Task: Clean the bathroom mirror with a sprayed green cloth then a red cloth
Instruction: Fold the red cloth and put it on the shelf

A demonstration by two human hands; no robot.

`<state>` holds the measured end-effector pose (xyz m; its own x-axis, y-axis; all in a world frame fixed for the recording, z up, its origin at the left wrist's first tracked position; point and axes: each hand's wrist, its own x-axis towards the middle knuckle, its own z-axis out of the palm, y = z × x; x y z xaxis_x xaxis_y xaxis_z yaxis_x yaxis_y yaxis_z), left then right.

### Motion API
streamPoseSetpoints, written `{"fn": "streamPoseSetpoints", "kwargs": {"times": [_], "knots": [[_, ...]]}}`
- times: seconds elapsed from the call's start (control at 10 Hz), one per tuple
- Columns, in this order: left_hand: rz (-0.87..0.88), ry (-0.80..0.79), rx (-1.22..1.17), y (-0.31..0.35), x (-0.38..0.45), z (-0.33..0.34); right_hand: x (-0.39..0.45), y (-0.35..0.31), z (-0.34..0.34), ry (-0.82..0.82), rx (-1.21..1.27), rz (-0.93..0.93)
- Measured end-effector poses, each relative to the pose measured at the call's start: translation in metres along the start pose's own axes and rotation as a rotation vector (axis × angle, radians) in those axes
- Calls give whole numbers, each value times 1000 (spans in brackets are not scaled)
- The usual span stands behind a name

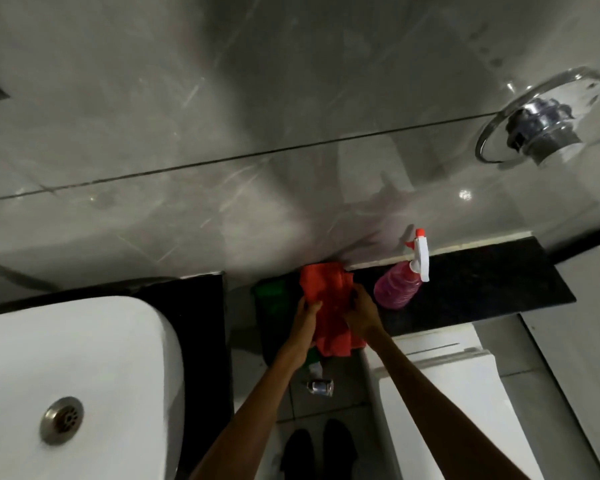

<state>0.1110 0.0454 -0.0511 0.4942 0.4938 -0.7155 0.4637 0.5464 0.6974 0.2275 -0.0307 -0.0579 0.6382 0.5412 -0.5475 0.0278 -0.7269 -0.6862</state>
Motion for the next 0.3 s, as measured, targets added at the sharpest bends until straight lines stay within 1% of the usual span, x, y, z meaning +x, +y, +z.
{"fn": "streamPoseSetpoints", "kwargs": {"times": [0.1, 0.2, 0.3], "knots": [[136, -16, 291, -7, -6, -3, -19, -3, 3, 69, -143, -81], [310, 77, 690, -17, -35, -15, -55, -4, -1, 8, -470, -221], [584, 293, 1037, 2, -69, -36, -89, -30, -12, 99, -700, -528]]}}
